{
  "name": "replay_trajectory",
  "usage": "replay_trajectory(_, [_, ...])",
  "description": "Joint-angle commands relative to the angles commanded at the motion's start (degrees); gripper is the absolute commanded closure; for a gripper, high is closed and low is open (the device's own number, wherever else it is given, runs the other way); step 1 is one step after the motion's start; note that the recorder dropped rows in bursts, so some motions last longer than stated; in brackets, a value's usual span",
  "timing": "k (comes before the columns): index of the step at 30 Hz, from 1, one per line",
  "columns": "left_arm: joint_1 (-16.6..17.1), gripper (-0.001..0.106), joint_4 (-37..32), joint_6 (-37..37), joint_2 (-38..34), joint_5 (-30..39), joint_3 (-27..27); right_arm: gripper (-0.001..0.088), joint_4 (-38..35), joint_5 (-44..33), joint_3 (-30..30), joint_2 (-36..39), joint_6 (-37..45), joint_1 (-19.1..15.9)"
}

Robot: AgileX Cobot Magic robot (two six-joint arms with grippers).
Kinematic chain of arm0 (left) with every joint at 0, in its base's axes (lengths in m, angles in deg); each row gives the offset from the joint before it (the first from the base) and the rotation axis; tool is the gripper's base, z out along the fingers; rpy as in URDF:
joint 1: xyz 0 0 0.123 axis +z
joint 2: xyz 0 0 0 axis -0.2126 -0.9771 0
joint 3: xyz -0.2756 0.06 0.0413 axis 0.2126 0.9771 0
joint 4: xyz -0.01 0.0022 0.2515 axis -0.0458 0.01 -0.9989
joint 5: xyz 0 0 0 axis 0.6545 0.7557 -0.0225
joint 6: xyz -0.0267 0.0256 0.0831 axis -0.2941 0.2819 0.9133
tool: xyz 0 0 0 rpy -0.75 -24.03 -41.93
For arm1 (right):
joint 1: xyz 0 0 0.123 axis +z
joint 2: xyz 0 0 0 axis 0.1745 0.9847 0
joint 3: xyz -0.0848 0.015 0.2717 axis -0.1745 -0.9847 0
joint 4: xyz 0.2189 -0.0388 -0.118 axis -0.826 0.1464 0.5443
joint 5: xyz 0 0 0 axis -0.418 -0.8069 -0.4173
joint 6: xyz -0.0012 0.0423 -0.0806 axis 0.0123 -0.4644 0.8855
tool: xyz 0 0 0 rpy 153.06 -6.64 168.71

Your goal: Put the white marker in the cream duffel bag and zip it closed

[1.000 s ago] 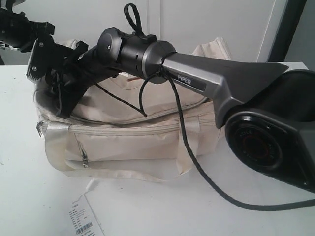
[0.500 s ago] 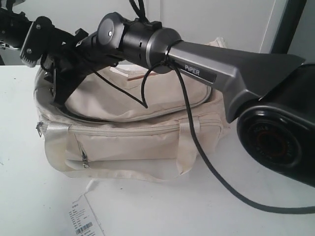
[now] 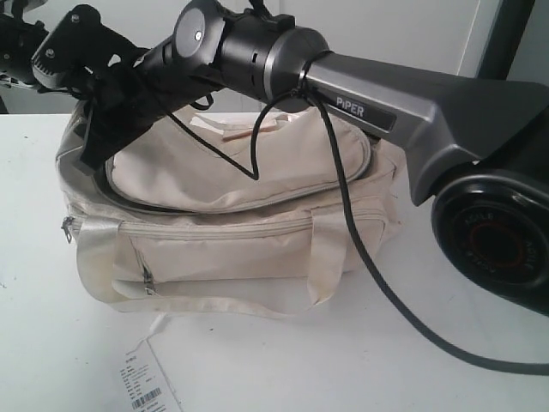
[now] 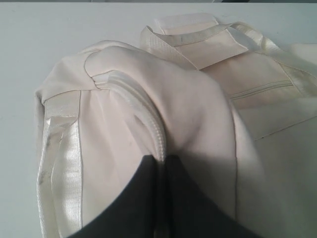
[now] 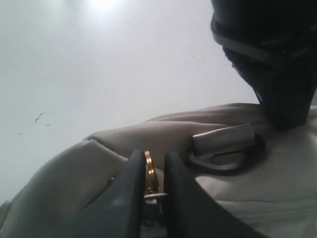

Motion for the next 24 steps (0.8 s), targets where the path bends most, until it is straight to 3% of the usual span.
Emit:
replay_trajectory(6, [0.0, 0.105, 0.0, 0.0, 0.0, -0.9, 0.0, 0.0868, -3.0, -3.0, 0.0, 0.0, 2.2, 0.0])
replay_trajectory(13, [0.0, 0.105, -1.9, -1.5, -0.1, -2.9, 0.0, 0.0868, -7.8, -6.1, 0.0, -0.7, 11.0, 0.0])
replay_trajectory(24, [0.0, 0.105, -2.5, -1.9, -0.1, -3.4, 0.0, 0.0868, -8.0, -9.4, 0.0, -1.0, 11.4, 0.0])
